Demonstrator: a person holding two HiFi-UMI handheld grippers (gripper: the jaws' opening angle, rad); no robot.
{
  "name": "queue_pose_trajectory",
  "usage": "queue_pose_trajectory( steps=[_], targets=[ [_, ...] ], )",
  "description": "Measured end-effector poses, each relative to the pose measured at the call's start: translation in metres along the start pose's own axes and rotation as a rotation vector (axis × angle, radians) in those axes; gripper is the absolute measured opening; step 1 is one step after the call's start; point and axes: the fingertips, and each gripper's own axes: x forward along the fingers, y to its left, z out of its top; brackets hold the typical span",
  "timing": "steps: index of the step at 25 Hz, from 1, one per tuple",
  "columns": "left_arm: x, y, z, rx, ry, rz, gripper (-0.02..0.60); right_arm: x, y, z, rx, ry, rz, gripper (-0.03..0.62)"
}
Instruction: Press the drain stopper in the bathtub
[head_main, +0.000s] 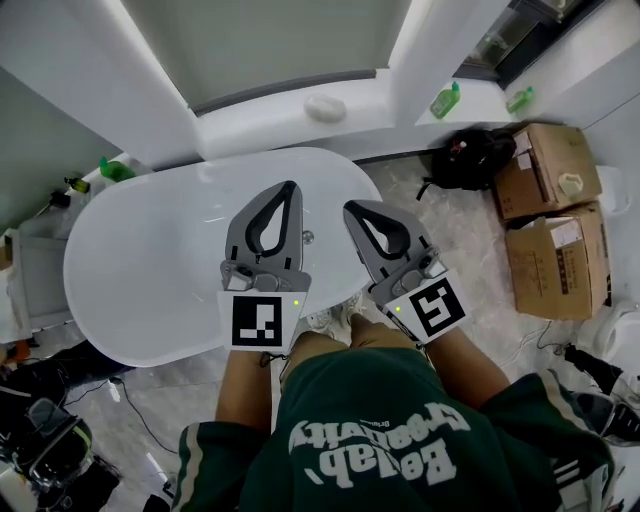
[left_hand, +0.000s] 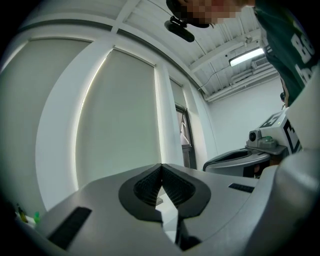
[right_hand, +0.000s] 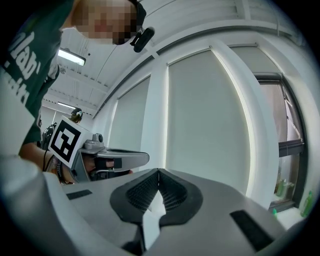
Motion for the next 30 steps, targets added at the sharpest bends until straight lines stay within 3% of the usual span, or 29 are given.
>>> queue_pose_trajectory(
  steps=[13, 16, 21, 26, 30],
  targets=[
    [0.02, -0.014, -0.008, 0.044, 0.057, 0.072, 0.006, -0.002, -0.036, -0.016, 0.067, -0.033, 0.068, 0.015],
    [0.025, -0.017, -0.013, 0.063, 0.068, 0.088, 0.006, -0.001, -0.043, -0.029, 0.093, 0.003, 0.089, 0.015],
    [0.033, -0.022, -0.038, 0.055, 0.108, 0.105, 0.006, 0.006, -0.052, -0.055, 0.105, 0.022, 0.126, 0.015],
    [0.034, -0.022, -0.065, -0.004, 0.12, 0.127, 0.006, 0.013, -0.047, -0.082, 0.14, 0.032, 0.193, 0.014],
    [0.031, -0.017, -0.082, 0.006, 0.133, 0.141, 0.006, 0.018, -0.033, -0.107, 0.153, 0.066, 0.258, 0.014]
  ],
)
